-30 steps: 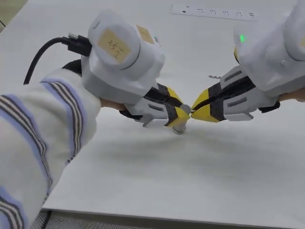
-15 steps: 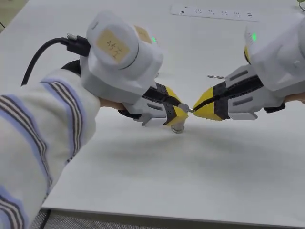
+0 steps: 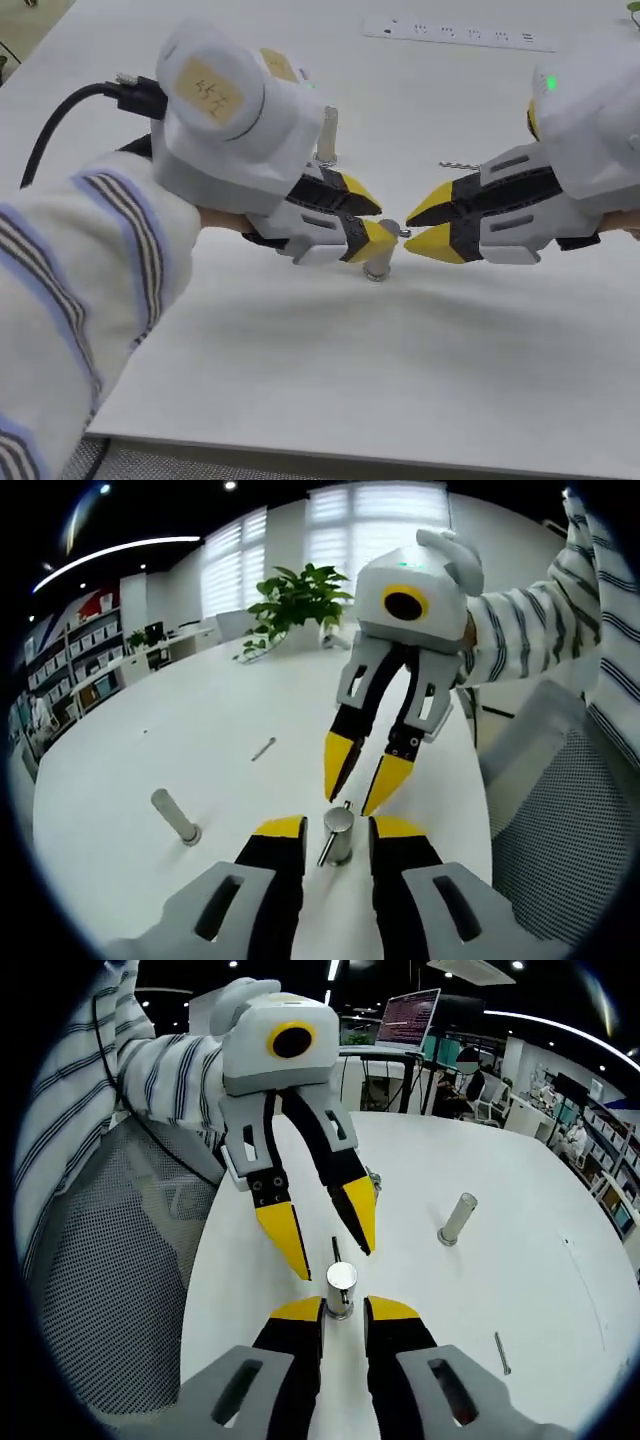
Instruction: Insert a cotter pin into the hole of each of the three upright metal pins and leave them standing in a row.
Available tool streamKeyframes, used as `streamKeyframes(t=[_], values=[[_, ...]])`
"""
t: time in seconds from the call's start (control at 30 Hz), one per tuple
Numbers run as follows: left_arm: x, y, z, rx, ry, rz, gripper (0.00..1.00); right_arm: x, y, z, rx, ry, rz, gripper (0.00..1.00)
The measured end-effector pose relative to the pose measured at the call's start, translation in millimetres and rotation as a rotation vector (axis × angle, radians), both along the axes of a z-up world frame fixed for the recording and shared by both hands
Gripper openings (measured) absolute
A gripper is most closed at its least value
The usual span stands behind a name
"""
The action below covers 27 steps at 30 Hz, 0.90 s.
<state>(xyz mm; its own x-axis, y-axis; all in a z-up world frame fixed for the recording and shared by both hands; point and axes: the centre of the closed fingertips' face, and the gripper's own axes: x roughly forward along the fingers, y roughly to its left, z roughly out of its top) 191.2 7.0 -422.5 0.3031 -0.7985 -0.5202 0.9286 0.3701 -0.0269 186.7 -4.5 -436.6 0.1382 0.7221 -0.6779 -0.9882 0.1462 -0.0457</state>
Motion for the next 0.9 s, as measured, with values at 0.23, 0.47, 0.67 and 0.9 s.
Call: streamKeyframes(t=[0.23,0.47,0.67,0.9], values=[[-8.1,26.8,19.2,-0.046,-0.028,0.078,0.45,-6.3,9.9,-1.1,0.123,0.057,-0.073,0.20],[-25.4,51.0,21.8,-0.071,0.008,0.165,0.67,-7.1,13.5,-9.0,0.177,0.102,-0.126,0.27],[-35.9,65.3,15.6,-0.098,0.042,0.261,0.89,-5.4,18.3,-11.6,0.212,0.126,-0.144,0.29],[-44.5,73.0,3.8,-0.062,0.066,0.286,0.99,-3.3,22.0,-20.7,0.212,0.136,-0.141,0.26]])
